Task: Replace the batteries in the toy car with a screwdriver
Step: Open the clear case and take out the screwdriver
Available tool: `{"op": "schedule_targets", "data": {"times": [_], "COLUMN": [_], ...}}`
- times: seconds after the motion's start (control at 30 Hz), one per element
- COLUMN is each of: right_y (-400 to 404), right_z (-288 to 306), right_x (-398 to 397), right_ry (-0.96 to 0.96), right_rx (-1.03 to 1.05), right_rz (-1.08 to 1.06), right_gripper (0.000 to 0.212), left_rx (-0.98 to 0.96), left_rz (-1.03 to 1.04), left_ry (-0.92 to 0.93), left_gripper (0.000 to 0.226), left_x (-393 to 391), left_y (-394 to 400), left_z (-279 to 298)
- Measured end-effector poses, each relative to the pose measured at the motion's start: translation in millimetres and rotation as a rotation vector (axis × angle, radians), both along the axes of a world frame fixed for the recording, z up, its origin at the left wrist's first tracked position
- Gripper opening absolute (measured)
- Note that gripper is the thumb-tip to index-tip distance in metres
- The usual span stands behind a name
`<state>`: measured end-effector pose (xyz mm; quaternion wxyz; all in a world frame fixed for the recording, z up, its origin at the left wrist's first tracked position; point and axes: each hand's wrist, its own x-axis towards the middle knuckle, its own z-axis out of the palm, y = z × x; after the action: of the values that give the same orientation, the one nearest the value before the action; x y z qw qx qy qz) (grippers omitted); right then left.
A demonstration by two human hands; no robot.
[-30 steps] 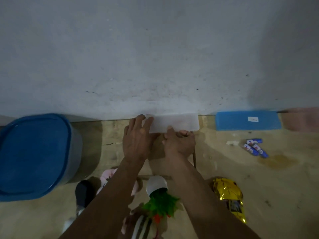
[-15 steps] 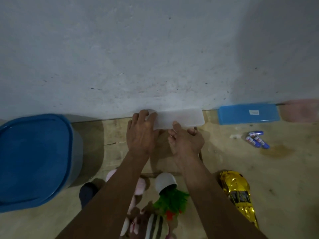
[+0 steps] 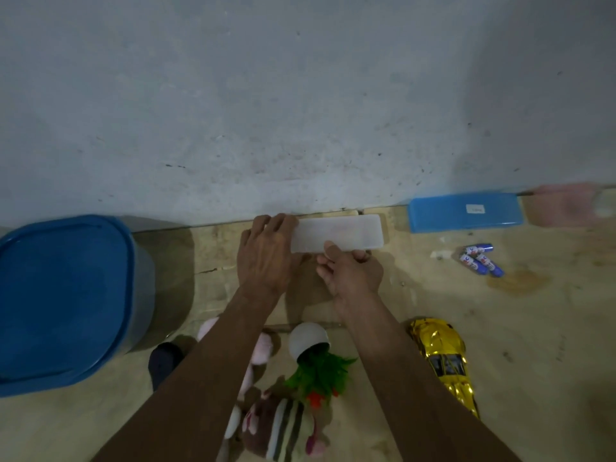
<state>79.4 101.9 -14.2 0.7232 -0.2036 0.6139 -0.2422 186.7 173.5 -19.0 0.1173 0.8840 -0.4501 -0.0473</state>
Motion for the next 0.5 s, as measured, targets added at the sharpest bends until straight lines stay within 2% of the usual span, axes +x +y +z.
{"op": "schedule_targets", "data": {"times": [0.23, 0.4, 0.5], "right_y": [-1.9, -19.3, -20.2], "right_z": [7.1, 33.1, 40.4], "right_x": [2.3, 11.4, 10.7], "right_ry": [0.021, -0.033, 0.001], "right_rx": [-0.01, -0.034, -0.048], "right_rz": [-0.034, 0.027, 0.029], "right_gripper": [0.053, 0.055, 0.055], "left_rx": [-0.035, 0.005, -0.017], "left_rz": [-0.009, -0.006, 0.065], "left_ry": [0.061, 0.02, -0.007], "left_gripper": [0.058, 0.067, 0.079], "left_x": [-0.5, 0.7, -5.6], "left_y": [-2.9, -5.4, -0.5], "left_z": [1.5, 4.7, 0.4]}}
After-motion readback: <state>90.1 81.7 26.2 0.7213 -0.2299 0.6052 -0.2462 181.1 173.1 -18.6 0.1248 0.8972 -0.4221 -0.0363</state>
